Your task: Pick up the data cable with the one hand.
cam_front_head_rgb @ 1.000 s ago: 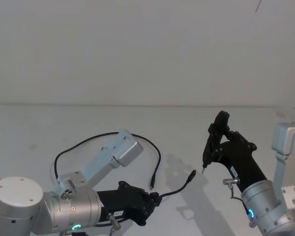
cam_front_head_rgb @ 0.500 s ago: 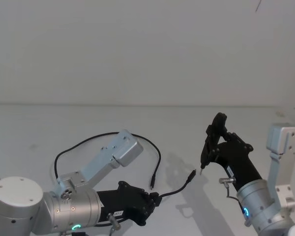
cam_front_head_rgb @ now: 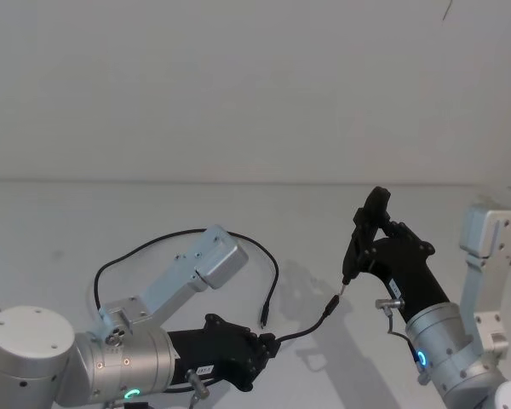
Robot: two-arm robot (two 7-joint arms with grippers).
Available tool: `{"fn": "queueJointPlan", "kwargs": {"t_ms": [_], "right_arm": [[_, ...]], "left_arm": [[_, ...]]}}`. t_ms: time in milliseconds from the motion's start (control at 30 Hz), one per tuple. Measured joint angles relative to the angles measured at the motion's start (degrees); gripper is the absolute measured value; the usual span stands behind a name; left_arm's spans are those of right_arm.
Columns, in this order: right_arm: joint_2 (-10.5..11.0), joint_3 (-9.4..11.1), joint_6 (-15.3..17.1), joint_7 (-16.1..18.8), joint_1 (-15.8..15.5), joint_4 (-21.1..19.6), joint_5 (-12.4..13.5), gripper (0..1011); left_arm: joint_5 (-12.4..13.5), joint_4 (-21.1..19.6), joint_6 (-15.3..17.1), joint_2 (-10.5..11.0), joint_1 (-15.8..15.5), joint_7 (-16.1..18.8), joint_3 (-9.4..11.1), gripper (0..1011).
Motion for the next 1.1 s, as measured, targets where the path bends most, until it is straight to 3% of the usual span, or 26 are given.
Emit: {"fn": "queueJointPlan", "kwargs": {"t_ms": [1100], "right_arm": [[-0.9,1.1,3.8,1.6,-1.5,-3.1,0.5,279]], "left_arm": [[0.0,0.0,0.0,0.0,0.0,0.0,0.0,32]]}}
